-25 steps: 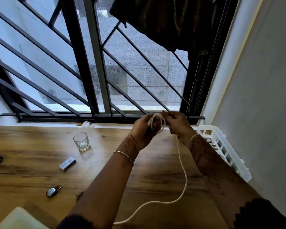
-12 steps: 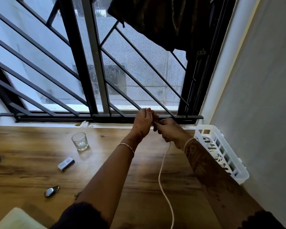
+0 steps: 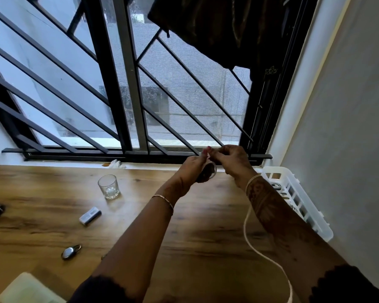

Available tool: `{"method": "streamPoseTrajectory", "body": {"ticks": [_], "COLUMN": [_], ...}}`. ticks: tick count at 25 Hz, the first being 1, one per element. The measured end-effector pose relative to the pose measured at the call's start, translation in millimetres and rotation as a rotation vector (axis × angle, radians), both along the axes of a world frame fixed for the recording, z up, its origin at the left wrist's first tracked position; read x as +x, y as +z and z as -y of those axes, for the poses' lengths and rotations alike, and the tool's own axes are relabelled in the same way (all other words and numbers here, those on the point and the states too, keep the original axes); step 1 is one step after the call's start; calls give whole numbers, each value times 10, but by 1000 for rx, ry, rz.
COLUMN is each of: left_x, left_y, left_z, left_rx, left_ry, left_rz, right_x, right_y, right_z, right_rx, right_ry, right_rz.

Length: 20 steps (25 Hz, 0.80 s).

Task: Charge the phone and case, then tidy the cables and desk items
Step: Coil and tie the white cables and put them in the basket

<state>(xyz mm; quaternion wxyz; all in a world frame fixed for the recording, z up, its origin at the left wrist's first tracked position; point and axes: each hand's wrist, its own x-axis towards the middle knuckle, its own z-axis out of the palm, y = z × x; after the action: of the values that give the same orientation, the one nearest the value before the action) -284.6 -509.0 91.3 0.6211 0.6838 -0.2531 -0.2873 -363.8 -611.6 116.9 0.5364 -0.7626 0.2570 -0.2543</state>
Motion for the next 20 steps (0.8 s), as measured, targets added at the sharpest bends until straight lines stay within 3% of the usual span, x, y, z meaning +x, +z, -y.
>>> {"method": "streamPoseTrajectory", "body": {"ticks": [4, 9, 13, 17, 18, 20], "left_x": [-72, -28, 89, 80, 84, 89], "left_y": [33, 67, -35, -234, -254, -258], "left_z": [51, 113, 126, 57, 46, 1], "left_rx": [-226, -491, -480, -21, 65, 119], "left_ry": [5, 162, 251, 217, 200, 125], "left_rz": [-434, -631, -415, 285, 406, 436], "right_x": [25, -78, -146, -117, -106, -86], "right_y": [-117, -296, -228, -97, -89, -99], "right_z": [-23, -57, -145, -133, -118, -82], "right_rx": [120, 203, -91, -270, -261, -228], "right_ry": [-59, 43, 257, 303, 279, 207], "right_rz": [14, -124, -284, -332, -318, -271]}}
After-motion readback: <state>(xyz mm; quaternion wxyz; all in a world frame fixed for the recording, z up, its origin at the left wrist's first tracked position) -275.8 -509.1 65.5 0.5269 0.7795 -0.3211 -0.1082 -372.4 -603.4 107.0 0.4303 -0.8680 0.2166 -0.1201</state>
